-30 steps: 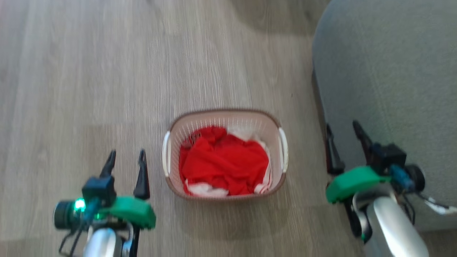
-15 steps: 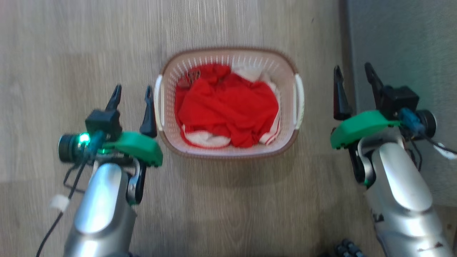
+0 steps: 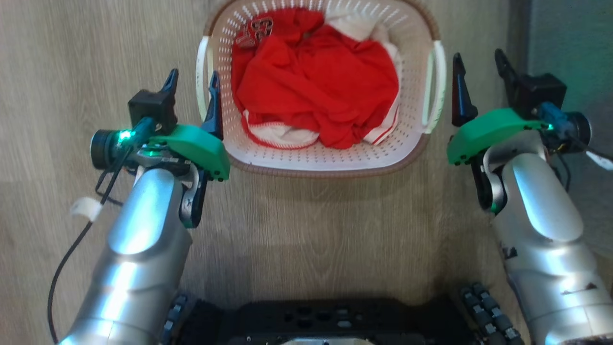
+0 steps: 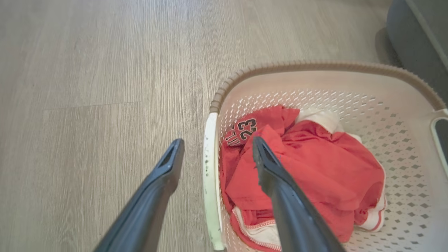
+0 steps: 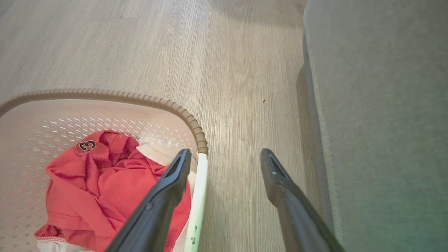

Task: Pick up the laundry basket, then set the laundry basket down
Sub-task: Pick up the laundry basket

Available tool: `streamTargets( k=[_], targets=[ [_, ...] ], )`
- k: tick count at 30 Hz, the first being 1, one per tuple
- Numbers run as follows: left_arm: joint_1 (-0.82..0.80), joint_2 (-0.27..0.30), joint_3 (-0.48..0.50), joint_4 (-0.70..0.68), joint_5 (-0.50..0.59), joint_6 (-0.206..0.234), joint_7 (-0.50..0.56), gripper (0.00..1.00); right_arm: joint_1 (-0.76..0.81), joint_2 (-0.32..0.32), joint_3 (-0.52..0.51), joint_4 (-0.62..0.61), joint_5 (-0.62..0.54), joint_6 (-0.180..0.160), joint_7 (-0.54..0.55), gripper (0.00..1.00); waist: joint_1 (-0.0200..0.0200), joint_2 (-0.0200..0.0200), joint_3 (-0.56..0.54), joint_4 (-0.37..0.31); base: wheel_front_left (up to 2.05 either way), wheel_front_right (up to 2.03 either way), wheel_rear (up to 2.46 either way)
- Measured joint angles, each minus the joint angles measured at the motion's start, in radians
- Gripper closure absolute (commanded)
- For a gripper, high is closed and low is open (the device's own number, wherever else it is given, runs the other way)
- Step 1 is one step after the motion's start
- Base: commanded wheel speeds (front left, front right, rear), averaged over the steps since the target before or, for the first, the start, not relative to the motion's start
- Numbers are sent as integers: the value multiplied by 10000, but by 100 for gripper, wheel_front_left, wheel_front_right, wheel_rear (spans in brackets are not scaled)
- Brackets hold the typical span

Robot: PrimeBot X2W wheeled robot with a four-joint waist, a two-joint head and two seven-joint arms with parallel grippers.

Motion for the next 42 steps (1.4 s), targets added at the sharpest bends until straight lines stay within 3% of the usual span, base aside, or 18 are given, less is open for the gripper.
streamTargets(
  k=[20,30,32,33,35,36,39,41,42],
  targets=[
    [-1921,-38,-1143,2431,-261,-10,-12,0,-1069,-63,639,1513,623,0,0,0,-1,3,1369,351,0,0,0],
    [-2510,-50,-1436,2844,-263,-12,-12,0,-1330,-96,688,1848,775,0,-2,0,-2,3,1687,319,0,0,0],
    [-2599,-50,-1494,2876,-265,-12,-12,2,-1352,-96,698,1910,798,0,-2,15,-2,2,1725,320,0,0,0],
    [-2626,-50,-1540,2899,-267,-12,-12,13,-1376,-96,704,1931,800,0,-2,24,-2,2,1734,321,0,0,0],
    [-2637,-52,-1632,3020,-368,-13,-12,52,-1467,-98,734,1975,821,0,-12,42,-2,2,1742,320,0,0,0],
    [-2635,-52,-1657,3076,-401,-13,-12,60,-1506,-94,765,1975,867,0,-13,49,-3,2,1743,320,0,0,0],
    [-2636,-84,-1778,3112,-502,-98,-13,100,-1533,-94,844,1992,905,0,-15,58,-3,2,1740,322,0,0,0],
    [-2651,-90,-1847,3112,-629,-96,-17,100,-1544,-92,917,2046,976,0,-29,71,-2,2,1732,327,0,0,0],
    [-2653,-90,-1902,3118,-646,-92,-17,100,-1556,-86,949,2075,976,0,-29,83,-2,2,1725,329,0,0,0]
  ],
)
